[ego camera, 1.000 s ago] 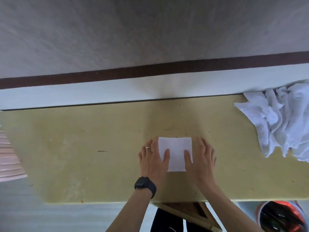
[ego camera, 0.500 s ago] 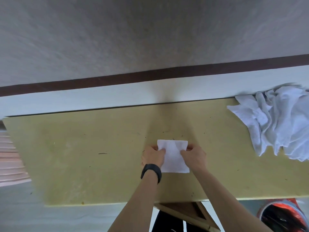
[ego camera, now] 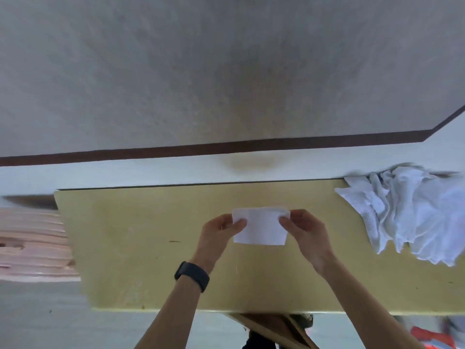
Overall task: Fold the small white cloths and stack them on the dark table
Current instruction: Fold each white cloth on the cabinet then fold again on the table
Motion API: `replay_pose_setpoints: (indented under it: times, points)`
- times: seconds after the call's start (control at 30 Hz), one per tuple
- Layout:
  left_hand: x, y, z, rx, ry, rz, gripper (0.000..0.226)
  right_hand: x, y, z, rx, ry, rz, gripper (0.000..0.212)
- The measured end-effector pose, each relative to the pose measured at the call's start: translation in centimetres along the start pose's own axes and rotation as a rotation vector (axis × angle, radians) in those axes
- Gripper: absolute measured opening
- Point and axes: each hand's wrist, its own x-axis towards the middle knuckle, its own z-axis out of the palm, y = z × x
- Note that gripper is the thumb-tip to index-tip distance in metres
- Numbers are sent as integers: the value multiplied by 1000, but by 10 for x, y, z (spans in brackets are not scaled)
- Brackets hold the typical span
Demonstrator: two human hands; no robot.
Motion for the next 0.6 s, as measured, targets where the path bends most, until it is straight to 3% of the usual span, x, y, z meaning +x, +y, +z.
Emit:
replay_pose_setpoints:
  times: [0.3,0.47,0.6]
  points:
    - [-118,114,-34,-111,119,426,21,-90,-148,-26,14,-58,-450,11]
    - [-207,126,-43,-86,346,638,41,-146,-179,-23,9,-151,-620,14]
    - [-286,100,-40,-75,605,697,24,-202,-178,-2,-20,-249,-760,18]
